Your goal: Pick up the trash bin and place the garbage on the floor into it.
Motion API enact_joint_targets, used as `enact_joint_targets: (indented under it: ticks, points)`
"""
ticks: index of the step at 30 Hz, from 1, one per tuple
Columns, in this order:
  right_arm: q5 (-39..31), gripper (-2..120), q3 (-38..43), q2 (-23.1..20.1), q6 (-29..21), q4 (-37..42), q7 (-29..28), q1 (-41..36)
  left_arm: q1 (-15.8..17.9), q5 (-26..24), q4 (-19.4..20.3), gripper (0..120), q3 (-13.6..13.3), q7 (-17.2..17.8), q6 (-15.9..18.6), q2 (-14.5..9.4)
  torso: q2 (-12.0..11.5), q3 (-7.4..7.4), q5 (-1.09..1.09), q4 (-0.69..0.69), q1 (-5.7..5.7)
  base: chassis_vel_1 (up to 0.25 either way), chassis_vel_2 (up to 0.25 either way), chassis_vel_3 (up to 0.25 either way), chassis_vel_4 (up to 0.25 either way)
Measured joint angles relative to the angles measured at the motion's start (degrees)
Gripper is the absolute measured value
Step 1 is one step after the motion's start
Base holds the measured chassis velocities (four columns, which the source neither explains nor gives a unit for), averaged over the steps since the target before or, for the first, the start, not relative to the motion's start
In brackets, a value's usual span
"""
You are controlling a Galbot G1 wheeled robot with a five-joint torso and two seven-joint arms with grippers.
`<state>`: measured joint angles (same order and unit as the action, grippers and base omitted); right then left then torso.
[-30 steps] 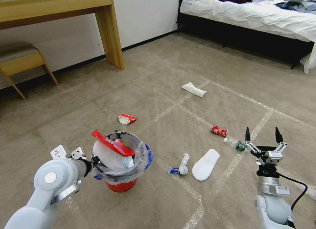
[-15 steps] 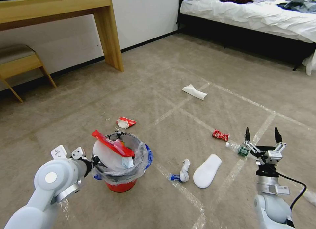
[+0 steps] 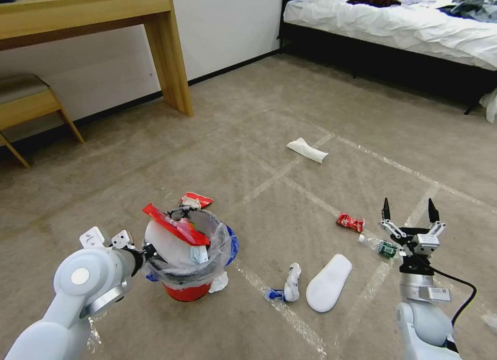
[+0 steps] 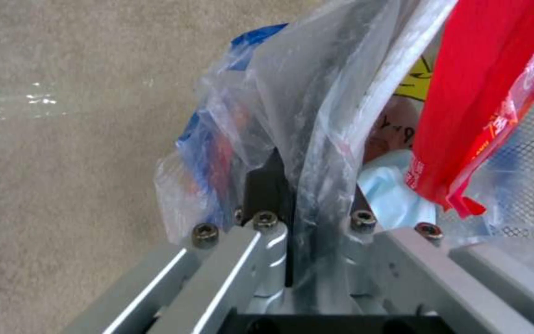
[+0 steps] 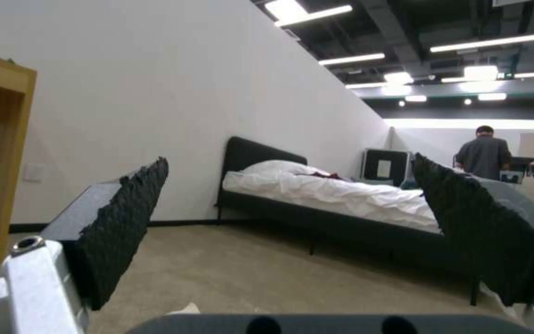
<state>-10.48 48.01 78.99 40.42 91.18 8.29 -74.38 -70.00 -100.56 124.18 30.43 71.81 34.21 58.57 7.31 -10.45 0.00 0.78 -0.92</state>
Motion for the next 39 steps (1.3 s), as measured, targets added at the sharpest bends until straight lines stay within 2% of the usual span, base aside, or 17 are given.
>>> enact_joint_targets:
  ticks: [31, 37, 39]
  points:
    - [0.4, 100, 0.2, -1.8, 0.5, -1.0, -0.5, 0.9, -1.2, 1.2, 1.1, 4, 0.0, -0.1, 0.7, 0.7, 0.0, 0.01, 0.0, 0.0, 0.01, -0.009, 0.009, 0.011, -0.009]
    - [-0.3, 100, -2.7, -4.2, -1.4, -1.7, -2.2, 1.2, -1.2, 1.1, 1.1, 4, 0.1, -0.1, 0.4, 0.7, 0.0, 0.0, 0.01, 0.0, 0.01, 0.0, 0.0, 0.0, 0.0]
    - [-3.7, 100, -5.4, -6.7, -5.6, 0.6, -6.2, 0.5, -1.3, 0.9, 1.3, 4, 0.2, -0.1, 0.3, 0.4, 0.0, 0.0, 0.02, -0.02, 0.01, 0.0, 0.0, 0.0, 0.0]
